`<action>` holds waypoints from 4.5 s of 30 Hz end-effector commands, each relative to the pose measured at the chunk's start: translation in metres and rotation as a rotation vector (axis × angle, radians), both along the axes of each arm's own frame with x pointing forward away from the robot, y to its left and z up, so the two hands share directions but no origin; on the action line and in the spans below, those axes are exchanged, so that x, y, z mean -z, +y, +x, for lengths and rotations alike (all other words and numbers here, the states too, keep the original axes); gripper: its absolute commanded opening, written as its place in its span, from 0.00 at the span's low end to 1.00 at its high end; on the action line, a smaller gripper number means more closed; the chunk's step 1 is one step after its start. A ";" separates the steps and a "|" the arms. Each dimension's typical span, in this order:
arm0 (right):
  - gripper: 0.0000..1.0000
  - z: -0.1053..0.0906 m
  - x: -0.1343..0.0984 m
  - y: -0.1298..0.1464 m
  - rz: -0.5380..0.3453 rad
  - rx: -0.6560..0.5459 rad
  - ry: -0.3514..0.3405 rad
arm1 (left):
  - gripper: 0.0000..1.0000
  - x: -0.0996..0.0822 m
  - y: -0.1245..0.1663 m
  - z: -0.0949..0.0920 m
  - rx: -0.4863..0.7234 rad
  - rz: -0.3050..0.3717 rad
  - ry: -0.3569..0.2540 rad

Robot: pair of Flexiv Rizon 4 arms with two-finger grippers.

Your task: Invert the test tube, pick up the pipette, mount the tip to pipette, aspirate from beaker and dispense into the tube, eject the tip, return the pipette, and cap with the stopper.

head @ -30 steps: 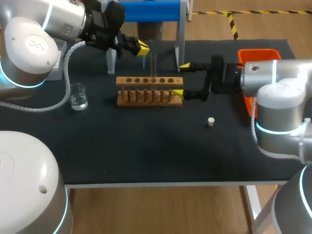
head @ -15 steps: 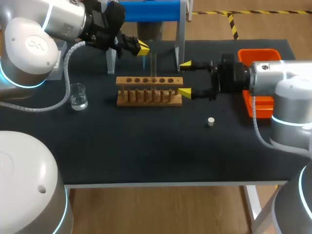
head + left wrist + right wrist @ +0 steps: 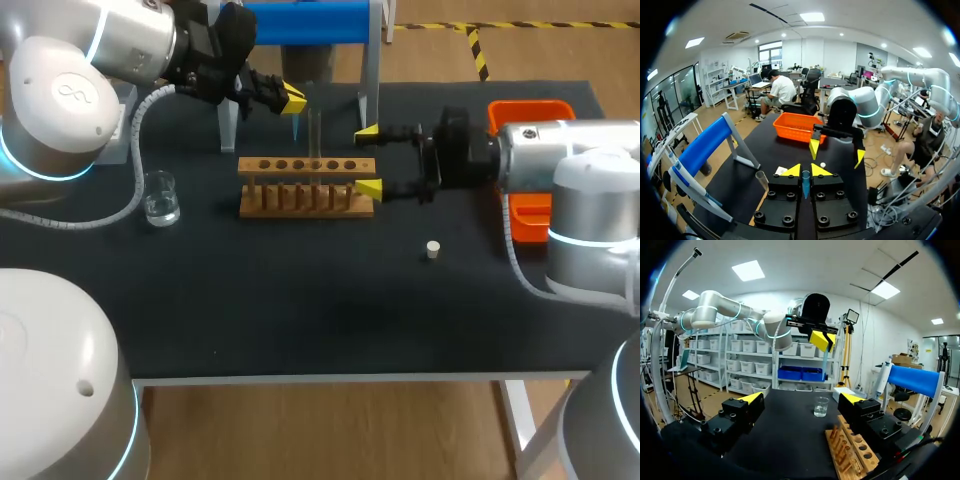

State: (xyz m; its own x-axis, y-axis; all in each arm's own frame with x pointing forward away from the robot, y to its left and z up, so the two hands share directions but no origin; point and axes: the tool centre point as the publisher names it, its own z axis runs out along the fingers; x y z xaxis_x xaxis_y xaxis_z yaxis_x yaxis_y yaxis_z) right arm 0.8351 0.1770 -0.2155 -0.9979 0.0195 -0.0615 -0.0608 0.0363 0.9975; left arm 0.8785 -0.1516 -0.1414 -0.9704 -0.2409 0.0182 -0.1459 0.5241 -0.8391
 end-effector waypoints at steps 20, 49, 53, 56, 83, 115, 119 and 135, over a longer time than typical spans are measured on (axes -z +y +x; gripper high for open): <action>1.00 -0.001 -0.004 0.005 0.023 -0.017 0.001 | 0.00 0.005 -0.029 -0.013 0.029 -0.037 0.017; 1.00 0.038 -0.026 0.057 0.030 -0.066 0.073 | 0.00 0.005 -0.029 -0.013 0.029 -0.037 0.017; 1.00 0.040 -0.027 0.064 0.031 -0.070 0.073 | 0.00 0.005 -0.029 -0.013 0.029 -0.037 0.017; 1.00 0.041 -0.028 0.068 0.032 -0.075 0.073 | 0.00 0.005 -0.029 -0.013 0.029 -0.037 0.017; 0.60 0.038 -0.034 0.071 0.062 -0.149 0.077 | 0.00 0.005 -0.029 -0.013 0.029 -0.037 0.017; 0.00 0.026 -0.037 0.073 0.037 -0.199 0.071 | 0.00 0.005 -0.029 -0.013 0.029 -0.037 0.017; 0.00 0.025 -0.036 0.073 0.037 -0.202 0.073 | 0.00 0.005 -0.029 -0.013 0.029 -0.037 0.017; 0.00 0.003 -0.017 0.000 -0.002 -0.145 0.069 | 1.00 0.005 -0.029 -0.013 0.029 -0.037 0.017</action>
State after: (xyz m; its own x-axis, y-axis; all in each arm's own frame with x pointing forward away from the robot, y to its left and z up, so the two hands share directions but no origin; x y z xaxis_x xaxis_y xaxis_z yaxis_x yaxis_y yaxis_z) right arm 0.8545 0.2059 -0.1999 -0.9891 -0.1470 0.0102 0.0051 0.0354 0.9994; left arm 0.8654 -0.1801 -0.1463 -0.9767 -0.2102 0.0433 -0.1449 0.4969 -0.8556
